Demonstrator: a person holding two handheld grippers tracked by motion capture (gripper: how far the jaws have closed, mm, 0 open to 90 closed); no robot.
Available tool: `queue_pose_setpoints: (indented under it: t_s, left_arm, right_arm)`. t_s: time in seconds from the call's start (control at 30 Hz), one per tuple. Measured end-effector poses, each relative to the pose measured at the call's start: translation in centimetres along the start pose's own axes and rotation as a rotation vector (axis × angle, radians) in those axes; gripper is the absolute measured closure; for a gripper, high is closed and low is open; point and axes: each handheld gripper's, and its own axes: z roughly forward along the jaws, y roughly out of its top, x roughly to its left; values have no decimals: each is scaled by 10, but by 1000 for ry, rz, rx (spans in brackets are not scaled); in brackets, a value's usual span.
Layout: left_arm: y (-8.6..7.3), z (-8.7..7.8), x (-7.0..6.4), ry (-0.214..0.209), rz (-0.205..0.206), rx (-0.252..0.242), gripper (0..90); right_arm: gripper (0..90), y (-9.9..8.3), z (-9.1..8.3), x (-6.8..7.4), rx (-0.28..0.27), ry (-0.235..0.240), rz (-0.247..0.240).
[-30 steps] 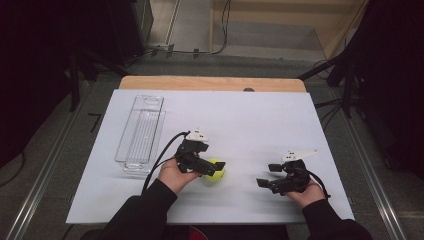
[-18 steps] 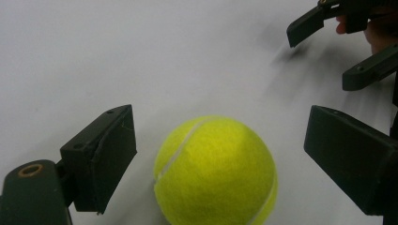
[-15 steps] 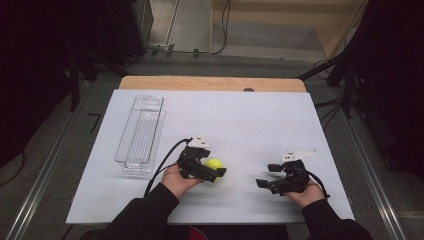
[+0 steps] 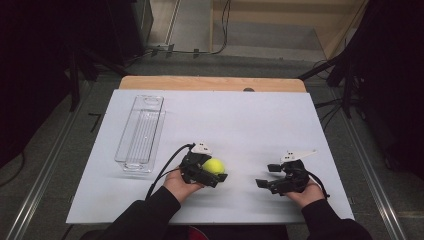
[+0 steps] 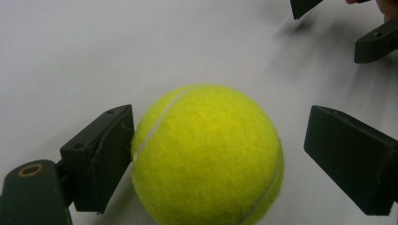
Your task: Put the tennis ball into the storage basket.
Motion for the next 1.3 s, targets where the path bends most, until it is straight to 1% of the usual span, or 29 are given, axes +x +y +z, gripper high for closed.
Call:
queue_pose_setpoints:
  t_s: [0.07, 0.17, 0.23, 0.3, 0.43, 0.5, 0.53, 0.6, 0.7, 0.9, 1.0, 1.17, 1.3]
  left_arm:
    - [-1, 1, 0, 2, -4, 2, 99]
    - [-2, 3, 1, 8, 3, 12, 99]
    - [-4, 3, 2, 6, -6, 2, 99]
    - [-5, 4, 3, -1, -16, 9, 99]
    - [-7, 6, 4, 8, -1, 32, 101]
    - [-9, 8, 4, -1, -1, 30, 136]
    - [-10, 9, 4, -4, -7, 34, 139]
    - [-11, 10, 5, 0, 1, 45, 154]
    - [-12, 10, 6, 4, 14, 35, 244]
    - [-11, 10, 8, -12, 10, 33, 256]
    - [-11, 10, 7, -3, 21, 36, 258]
    - [-11, 10, 7, -4, 17, 37, 260]
    - [-10, 9, 6, 3, 16, 34, 261]
  right_arm:
    - [149, 0, 0, 0, -1, 1, 0]
    - [149, 0, 0, 0, 0, 1, 0]
    - [149, 0, 0, 0, -1, 2, 2]
    - [149, 0, 0, 0, 0, 3, 2]
    - [149, 0, 0, 0, 1, 3, -1]
    - [149, 0, 0, 0, 1, 3, 0]
    - [149, 0, 0, 0, 2, 2, 0]
    - [149, 0, 0, 0, 2, 2, -1]
    - [149, 1, 0, 0, 1, 2, -1]
    - [149, 0, 0, 0, 3, 2, -2]
    - [149, 0, 0, 0, 2, 3, -3]
    - [149, 0, 0, 0, 2, 2, -5]
    - [149, 0, -1, 0, 2, 1, -5]
